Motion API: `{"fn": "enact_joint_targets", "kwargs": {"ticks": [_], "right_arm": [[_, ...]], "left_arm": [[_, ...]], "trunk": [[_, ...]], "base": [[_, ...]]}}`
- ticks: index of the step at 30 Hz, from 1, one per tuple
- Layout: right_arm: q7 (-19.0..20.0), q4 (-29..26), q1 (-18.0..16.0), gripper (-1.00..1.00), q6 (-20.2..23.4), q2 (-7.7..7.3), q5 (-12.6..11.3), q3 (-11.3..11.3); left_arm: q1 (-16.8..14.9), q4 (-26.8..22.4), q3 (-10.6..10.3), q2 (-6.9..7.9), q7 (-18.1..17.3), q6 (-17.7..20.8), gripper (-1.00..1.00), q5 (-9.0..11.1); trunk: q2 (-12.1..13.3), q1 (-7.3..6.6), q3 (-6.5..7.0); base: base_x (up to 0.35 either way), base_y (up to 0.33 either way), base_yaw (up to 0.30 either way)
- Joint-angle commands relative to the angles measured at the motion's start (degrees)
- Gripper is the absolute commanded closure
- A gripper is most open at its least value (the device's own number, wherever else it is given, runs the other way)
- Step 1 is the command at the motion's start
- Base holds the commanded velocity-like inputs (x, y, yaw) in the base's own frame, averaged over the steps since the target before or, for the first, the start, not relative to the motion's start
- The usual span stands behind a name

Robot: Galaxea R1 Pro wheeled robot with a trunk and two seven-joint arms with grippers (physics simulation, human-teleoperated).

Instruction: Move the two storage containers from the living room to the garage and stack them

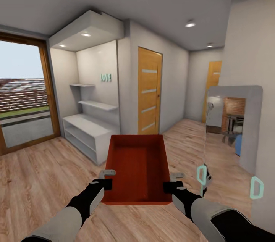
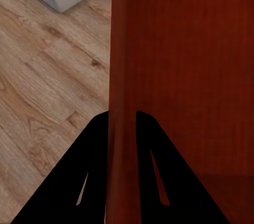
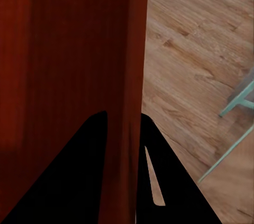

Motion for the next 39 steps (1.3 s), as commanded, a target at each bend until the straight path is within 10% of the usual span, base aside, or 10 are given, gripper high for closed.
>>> {"fn": "enact_joint_targets", "kwargs": {"ticks": [1,39], "right_arm": [[0.87,0.15,-0.01,1.0,-0.14,0.04,-0.37,-0.86],[0.54,0.23,-0.01,1.0,-0.09,-0.13,-0.54,-0.91]], "left_arm": [[-0.08,-0.34,3.9,0.06,0.87,-1.04,1.0,0.7],[-0.08,-0.34,3.9,0.29,0.83,-0.96,1.0,0.7]], "trunk": [[-0.08,0.05,-0.1],[-0.08,0.05,-0.1]], "base": [[0.322,0.0,0.0],[0.323,0.029,-0.106]]}}
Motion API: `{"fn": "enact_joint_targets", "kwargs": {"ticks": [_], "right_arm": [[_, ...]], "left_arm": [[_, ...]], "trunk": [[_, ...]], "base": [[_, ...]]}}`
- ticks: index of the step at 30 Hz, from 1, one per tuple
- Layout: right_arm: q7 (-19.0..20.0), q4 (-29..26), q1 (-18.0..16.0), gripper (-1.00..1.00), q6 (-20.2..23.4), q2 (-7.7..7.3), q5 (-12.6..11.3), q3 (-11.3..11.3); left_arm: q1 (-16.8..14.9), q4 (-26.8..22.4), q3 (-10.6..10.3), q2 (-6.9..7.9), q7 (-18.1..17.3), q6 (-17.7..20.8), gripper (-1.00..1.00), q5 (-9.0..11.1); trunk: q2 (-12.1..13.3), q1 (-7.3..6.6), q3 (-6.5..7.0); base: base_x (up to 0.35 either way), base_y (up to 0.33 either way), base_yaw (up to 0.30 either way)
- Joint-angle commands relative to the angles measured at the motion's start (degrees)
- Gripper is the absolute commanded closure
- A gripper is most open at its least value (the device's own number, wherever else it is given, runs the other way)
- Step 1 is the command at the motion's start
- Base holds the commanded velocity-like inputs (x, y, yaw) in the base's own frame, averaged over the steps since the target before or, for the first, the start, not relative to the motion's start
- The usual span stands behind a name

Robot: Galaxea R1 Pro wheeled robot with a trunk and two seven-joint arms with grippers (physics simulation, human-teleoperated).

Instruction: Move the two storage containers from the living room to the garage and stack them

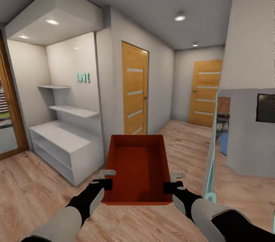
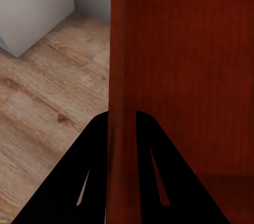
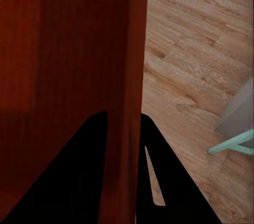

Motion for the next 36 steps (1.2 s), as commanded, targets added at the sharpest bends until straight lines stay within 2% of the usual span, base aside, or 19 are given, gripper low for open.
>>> {"fn": "enact_joint_targets", "kwargs": {"ticks": [1,19,36], "right_arm": [[0.09,0.16,-0.03,1.0,-0.09,0.06,-0.22,-1.0],[0.12,0.1,-0.03,1.0,0.09,0.06,-0.22,-1.01],[0.21,0.09,-0.03,1.0,0.07,0.05,-0.22,-1.01]], "left_arm": [[-0.07,-0.33,4.8,0.18,0.83,-0.98,1.0,0.01],[-0.07,-0.34,4.8,0.16,0.74,-0.95,1.0,0.01],[-0.07,-0.34,4.8,0.18,0.74,-0.91,1.0,0.01]], "trunk": [[-0.08,0.05,-0.1],[-0.08,0.05,-0.1],[-0.08,0.05,-0.1]], "base": [[0.323,0.162,-0.281],[0.322,0.177,-0.274],[0.322,0.178,-0.012]]}}
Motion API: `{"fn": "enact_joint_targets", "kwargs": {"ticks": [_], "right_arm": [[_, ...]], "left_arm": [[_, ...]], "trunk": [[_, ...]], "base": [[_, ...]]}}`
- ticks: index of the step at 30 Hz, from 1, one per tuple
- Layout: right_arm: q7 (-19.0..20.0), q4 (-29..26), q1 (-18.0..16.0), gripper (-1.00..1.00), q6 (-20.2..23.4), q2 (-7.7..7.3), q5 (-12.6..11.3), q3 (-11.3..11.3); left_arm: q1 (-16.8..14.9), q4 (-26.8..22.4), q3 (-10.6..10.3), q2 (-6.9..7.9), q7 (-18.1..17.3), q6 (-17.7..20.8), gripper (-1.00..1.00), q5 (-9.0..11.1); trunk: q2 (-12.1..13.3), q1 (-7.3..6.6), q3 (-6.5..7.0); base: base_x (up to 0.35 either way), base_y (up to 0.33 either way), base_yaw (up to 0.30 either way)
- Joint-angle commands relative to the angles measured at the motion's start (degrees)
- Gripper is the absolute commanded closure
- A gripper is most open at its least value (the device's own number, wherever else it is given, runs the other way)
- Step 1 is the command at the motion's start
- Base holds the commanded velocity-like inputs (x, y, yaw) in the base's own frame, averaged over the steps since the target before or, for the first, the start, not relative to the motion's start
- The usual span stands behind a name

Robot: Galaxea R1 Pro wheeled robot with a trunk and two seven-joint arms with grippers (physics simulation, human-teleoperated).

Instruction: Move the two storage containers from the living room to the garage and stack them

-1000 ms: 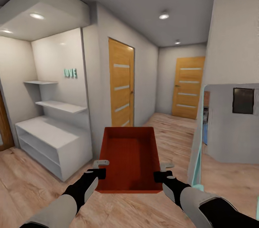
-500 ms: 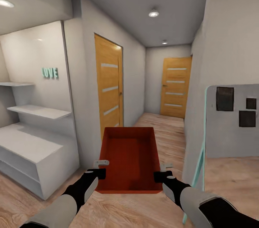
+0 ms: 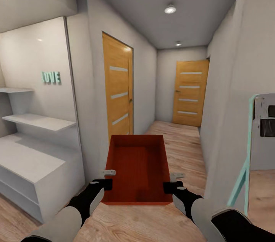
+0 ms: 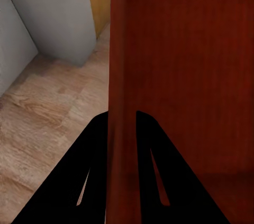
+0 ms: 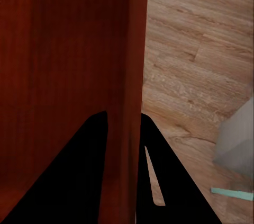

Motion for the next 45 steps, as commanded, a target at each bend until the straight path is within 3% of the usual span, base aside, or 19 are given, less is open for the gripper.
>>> {"fn": "enact_joint_targets", "kwargs": {"ticks": [1,11,30,45], "right_arm": [[0.21,0.16,-0.02,1.0,-0.12,0.04,-0.27,-1.0],[0.14,0.15,-0.02,1.0,0.14,0.05,-0.3,-1.0],[0.21,0.17,-0.02,1.0,0.16,0.05,-0.36,-1.0],[0.21,0.14,-0.02,1.0,0.18,0.05,-0.36,-1.0]], "left_arm": [[-0.08,-0.32,4.6,0.19,0.81,-1.03,1.0,0.13],[-0.08,-0.32,4.6,0.13,0.81,-1.06,1.0,0.13],[-0.08,-0.25,4.6,0.14,0.81,-1.06,1.0,0.13],[-0.08,-0.23,4.6,0.21,0.9,-1.12,1.0,0.13]], "trunk": [[-0.08,0.05,-0.1],[-0.08,0.05,-0.1],[-0.08,0.05,-0.1],[-0.08,0.05,-0.1]], "base": [[0.321,0.178,0.0],[0.321,0.178,-0.045],[0.322,0.172,-0.279],[0.324,0.014,-0.278]]}}
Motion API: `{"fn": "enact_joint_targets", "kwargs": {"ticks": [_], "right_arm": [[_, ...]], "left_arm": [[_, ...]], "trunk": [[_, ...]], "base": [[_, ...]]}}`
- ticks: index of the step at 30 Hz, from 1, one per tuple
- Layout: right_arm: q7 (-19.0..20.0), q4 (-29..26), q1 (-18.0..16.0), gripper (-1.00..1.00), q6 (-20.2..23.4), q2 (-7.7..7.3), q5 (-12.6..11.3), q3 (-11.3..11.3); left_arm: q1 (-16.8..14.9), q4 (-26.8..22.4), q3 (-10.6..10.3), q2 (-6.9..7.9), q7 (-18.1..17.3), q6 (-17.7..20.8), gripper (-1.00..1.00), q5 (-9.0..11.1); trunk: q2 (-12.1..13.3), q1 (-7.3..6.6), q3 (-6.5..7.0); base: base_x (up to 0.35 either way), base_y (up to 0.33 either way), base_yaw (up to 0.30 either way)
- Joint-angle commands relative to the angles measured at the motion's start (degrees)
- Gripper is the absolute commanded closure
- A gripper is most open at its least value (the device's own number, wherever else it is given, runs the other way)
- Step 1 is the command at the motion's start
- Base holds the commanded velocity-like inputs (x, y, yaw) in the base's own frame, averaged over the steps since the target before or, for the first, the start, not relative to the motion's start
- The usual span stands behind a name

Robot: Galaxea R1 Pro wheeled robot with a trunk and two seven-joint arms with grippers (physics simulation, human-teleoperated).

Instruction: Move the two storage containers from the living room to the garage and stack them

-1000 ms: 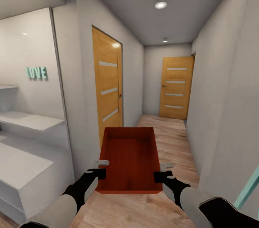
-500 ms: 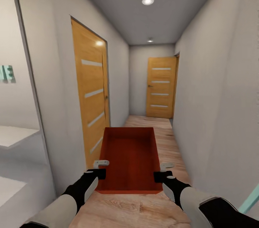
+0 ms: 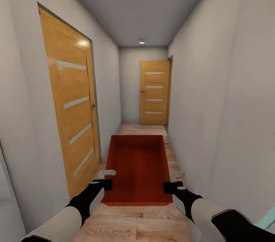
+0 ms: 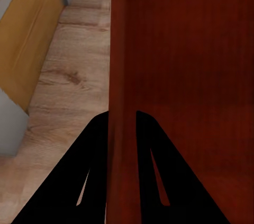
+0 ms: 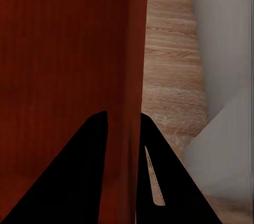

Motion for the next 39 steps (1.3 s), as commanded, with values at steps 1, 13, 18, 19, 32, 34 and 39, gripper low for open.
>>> {"fn": "enact_joint_targets", "kwargs": {"ticks": [1,13,18,19,32,34,39], "right_arm": [[0.22,0.14,-0.02,1.0,-0.1,0.05,-0.27,-1.1],[0.22,0.17,-0.02,1.0,-0.14,0.05,-0.2,-1.1],[0.22,0.14,-0.02,1.0,-0.16,0.05,-0.2,-1.1],[0.22,0.14,-0.02,1.0,-0.16,0.05,-0.2,-1.1],[0.22,0.16,-0.02,1.0,-0.17,0.05,-0.2,-1.1],[0.22,0.14,-0.02,1.0,-0.28,0.05,-0.2,-1.1],[0.17,0.17,-0.02,1.0,-0.28,0.05,-0.2,-1.1]], "left_arm": [[-0.07,-0.33,4.66,0.22,0.83,-1.3,1.0,-0.04],[-0.07,-0.33,4.66,0.22,0.82,-1.27,1.0,-0.04],[-0.07,-0.33,4.66,0.22,0.83,-1.28,1.0,-0.04],[-0.07,-0.33,4.66,0.22,0.83,-1.27,1.0,-0.04],[-0.07,-0.33,4.66,0.22,0.83,-1.29,1.0,-0.04],[-0.07,-0.33,4.66,0.22,0.83,-1.3,1.0,-0.04],[-0.07,-0.33,4.66,0.22,0.83,-1.3,1.0,-0.04]], "trunk": [[-0.08,0.05,-0.1],[-0.08,0.05,-0.1],[-0.08,0.05,-0.1],[-0.08,0.05,-0.1],[-0.08,0.05,-0.1],[-0.08,0.05,-0.1],[-0.08,0.05,-0.1]], "base": [[0.324,0.0,-0.141],[0.325,0.041,-0.021],[0.326,0.115,0.0],[0.326,0.117,0.0],[0.325,0.117,0.0],[0.325,0.117,0.0],[0.325,0.113,0.0]]}}
